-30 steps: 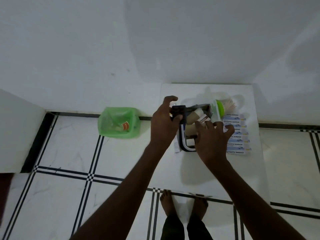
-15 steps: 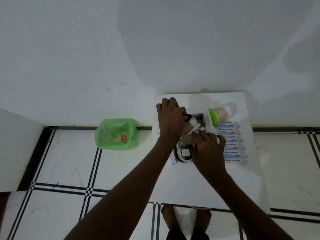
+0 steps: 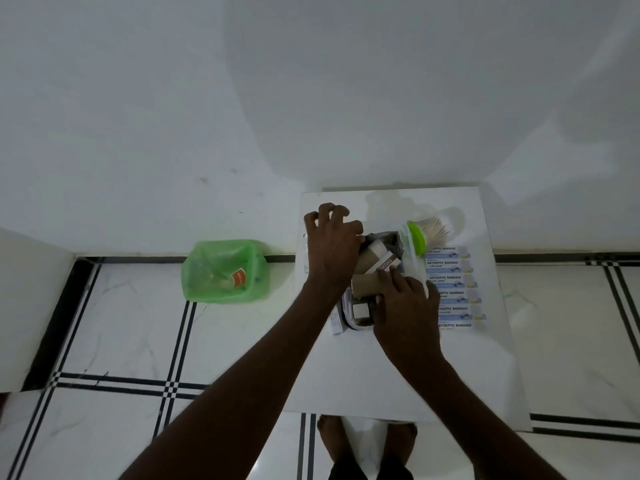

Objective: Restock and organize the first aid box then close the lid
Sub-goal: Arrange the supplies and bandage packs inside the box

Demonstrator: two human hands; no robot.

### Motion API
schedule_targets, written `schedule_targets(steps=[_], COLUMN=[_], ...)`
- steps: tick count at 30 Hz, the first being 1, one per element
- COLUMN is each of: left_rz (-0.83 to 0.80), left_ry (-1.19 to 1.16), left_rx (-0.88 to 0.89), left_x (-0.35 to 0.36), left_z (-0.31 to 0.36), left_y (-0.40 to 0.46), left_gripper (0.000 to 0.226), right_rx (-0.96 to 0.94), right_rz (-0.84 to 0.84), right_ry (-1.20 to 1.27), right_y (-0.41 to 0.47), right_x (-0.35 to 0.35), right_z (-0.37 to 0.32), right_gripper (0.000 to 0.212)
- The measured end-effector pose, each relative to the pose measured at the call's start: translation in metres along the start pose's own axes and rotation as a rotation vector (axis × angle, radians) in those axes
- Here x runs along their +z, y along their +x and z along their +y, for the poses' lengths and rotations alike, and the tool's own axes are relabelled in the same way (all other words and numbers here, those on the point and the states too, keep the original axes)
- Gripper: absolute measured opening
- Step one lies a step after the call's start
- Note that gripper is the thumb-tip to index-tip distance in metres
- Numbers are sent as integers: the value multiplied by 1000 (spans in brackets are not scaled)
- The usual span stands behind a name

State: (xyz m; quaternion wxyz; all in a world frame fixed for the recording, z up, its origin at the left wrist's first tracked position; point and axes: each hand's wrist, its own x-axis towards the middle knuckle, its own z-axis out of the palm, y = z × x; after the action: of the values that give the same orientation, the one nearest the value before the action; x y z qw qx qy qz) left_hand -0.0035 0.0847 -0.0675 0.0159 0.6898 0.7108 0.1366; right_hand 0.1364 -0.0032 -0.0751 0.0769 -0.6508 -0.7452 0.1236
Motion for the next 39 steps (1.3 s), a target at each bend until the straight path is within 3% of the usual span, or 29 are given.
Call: schedule_targets(steps=[3, 6, 8, 11, 14, 19, 23, 27, 34, 39], left_rz=[28, 91, 92, 100, 97, 133, 154, 181, 166, -63], left_ry=[-274, -397, -424, -449, -451, -450, -467, -497, -433, -418], left_rx=[-132, -176, -178, -184, -184, -177, -170, -239, -518, -601], left_x=[-13, -24, -29, -27, -26, -29, -34, -38, -19, 1], left_z=[-3, -13, -15, -10, -7, -8, -10, -10, -43, -44], left_y=[-26, -49, -56, -55, -55, -60, -66, -72, -107, -129], left_gripper=[16, 21, 24, 27, 27, 27, 30, 32, 30, 41], right_rx=[-83, -84, -61, -134, -183, -166, -154, -266, -414, -359], right_rz=[247, 363, 224, -149, -336, -242, -77, 65, -150, -229], right_ry=[113, 224, 146, -80, -152, -75, 7, 127, 92, 106], right_y=[4, 32, 65, 111, 132, 137, 127, 109, 86, 77], right_x=[-25, -52, -55, -40, -23, -33, -69, -96, -57, -36], right_z=[2, 13, 28, 56, 67, 66, 56, 28, -16, -27], right_gripper=[39, 46, 56, 74, 73, 60, 67, 70, 67, 60])
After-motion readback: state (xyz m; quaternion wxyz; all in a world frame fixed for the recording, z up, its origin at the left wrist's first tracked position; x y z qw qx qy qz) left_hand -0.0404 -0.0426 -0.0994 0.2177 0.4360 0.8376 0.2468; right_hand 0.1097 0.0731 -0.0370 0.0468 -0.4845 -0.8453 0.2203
